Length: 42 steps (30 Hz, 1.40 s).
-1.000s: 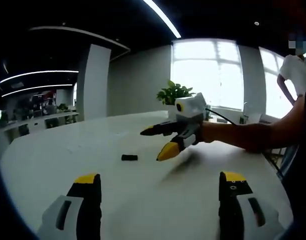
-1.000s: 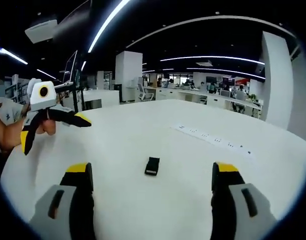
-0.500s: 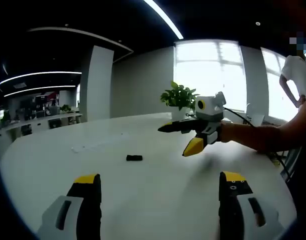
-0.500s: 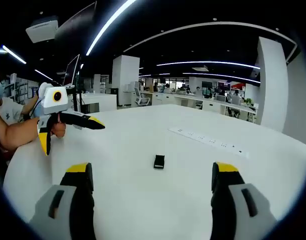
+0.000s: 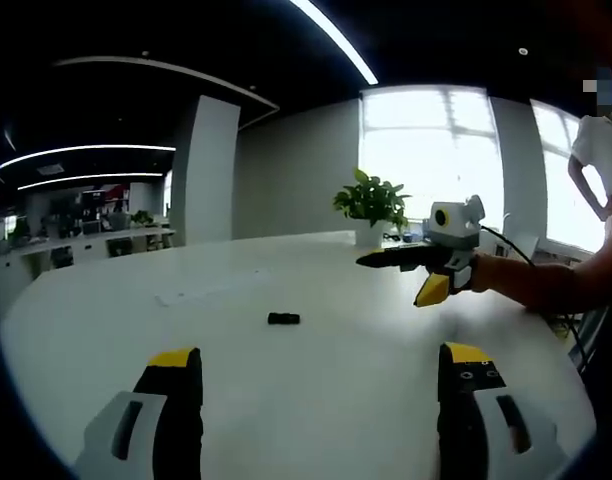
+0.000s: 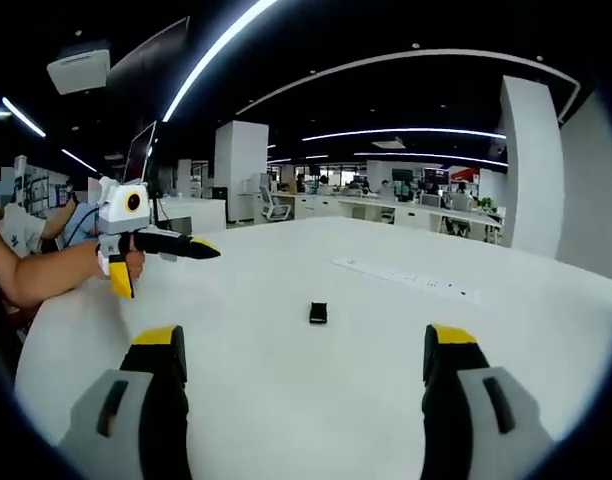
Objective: Snap the two parts of the plastic buckle together until the buckle closes and remains connected.
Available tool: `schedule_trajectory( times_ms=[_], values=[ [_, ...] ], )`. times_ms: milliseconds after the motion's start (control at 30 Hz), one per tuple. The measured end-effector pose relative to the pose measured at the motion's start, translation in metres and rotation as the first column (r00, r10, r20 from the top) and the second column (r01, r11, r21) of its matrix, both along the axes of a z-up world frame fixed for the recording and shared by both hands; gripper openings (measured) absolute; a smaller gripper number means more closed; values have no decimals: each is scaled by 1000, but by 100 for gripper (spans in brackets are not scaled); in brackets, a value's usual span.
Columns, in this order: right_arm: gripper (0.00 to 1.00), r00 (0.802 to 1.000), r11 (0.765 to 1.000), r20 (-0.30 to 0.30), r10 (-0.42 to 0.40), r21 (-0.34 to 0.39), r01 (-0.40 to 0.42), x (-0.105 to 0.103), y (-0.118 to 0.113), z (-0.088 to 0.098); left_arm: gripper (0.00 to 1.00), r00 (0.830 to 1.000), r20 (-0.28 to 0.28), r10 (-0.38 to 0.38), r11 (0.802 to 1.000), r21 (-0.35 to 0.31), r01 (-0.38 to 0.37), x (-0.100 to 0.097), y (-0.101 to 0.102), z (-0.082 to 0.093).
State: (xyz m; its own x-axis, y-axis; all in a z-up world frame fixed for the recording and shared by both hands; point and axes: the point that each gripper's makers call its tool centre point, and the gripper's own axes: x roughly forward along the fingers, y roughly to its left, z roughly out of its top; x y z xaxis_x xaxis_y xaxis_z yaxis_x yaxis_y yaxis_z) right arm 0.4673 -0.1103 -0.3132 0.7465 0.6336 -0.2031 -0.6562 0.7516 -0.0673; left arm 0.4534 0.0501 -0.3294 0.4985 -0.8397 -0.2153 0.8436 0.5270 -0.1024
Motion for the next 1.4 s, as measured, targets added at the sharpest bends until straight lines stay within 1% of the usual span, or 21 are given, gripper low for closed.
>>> schedule_trajectory(
  times_ms=[67,200,333,433,567,667,767,1067,1167,1267,1333,1400],
  values=[
    [100,1000,1000,4,-3,4,3,-3,-2,2,99,1000,3,5,1000,-5,-5,0,0,1],
    [100,1000,1000,14,-16,24,15,-10,-7,7,99,1000,8,10,1000,5,-10,0,-1,0],
    [100,1000,999,15,-23,30,23,-19,-11,9,99,1000,12,15,1000,11,-16,-1,-1,-1],
    [99,1000,999,4,-28,43,27,-27,-15,7,99,1000,13,20,999,32,-20,-1,-1,-4],
    [97,999,999,21,-45,28,45,-31,-22,2,99,1000,18,22,999,44,-23,-1,-1,-5],
    [99,999,999,-11,-37,28,37,-33,-21,-7,99,999,21,27,998,52,-28,-2,0,-6],
    [99,999,999,-15,-41,2,41,-37,-20,-13,99,999,14,33,996,78,-34,-1,1,-11],
    [99,999,999,-6,-50,12,50,-47,-20,-10,99,999,12,43,996,82,-44,1,3,-12],
    [99,999,999,-5,-48,19,49,-54,-19,-9,99,999,14,47,995,83,-48,0,2,-11],
    [99,998,998,5,-56,12,56,-56,-21,-8,99,999,6,42,993,111,-43,-1,-1,-15],
    [99,998,998,5,-57,8,57,-56,-21,-9,99,999,10,45,993,109,-45,0,0,-11],
    [99,998,998,3,-64,2,64,-56,-23,-9,99,998,28,62,994,87,-64,1,0,-1]
  ],
)
